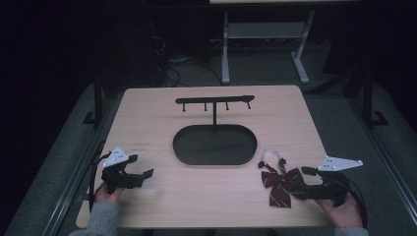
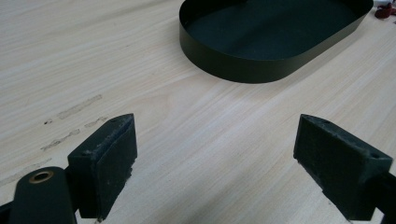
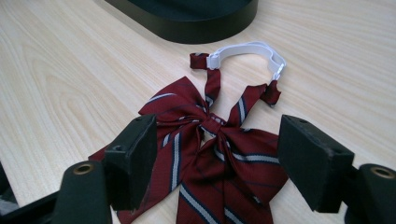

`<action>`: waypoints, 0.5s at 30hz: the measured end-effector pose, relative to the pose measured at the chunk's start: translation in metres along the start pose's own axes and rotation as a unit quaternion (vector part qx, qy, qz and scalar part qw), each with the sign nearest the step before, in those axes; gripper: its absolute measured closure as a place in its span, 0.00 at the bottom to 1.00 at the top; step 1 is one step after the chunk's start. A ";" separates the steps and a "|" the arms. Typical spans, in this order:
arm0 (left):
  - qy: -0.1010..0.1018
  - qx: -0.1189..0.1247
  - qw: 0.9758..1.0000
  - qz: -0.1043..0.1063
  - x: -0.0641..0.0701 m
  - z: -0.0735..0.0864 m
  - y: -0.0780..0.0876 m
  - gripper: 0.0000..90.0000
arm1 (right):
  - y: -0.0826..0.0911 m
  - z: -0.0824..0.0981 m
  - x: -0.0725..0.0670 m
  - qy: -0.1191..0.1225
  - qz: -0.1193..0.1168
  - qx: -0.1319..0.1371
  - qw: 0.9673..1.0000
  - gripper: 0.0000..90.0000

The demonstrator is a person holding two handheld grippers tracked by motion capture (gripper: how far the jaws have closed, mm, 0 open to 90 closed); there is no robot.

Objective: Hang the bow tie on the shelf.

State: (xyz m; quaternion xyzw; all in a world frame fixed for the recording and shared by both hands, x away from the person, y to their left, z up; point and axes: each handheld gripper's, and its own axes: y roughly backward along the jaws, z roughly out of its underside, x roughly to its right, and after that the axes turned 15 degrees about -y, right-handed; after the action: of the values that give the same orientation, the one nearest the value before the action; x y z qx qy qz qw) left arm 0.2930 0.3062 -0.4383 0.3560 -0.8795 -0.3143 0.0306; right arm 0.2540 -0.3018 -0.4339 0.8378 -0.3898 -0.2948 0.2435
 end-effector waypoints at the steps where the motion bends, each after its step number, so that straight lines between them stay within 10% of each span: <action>1: -0.001 -0.002 1.000 0.000 0.000 0.000 0.000 0.15 | 0.000 -0.001 0.000 0.002 0.002 0.001 1.000 0.32; 15: -0.005 -0.001 1.000 0.001 0.002 0.000 0.001 0.15 | -0.003 -0.018 -0.008 0.009 0.000 -0.010 1.000 0.30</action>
State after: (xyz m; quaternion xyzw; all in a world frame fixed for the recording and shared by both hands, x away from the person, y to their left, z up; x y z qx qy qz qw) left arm 0.2912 0.3053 -0.4380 0.3531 -0.8799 -0.3168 0.0269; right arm 0.2636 -0.2907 -0.4209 0.8375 -0.3849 -0.2916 0.2556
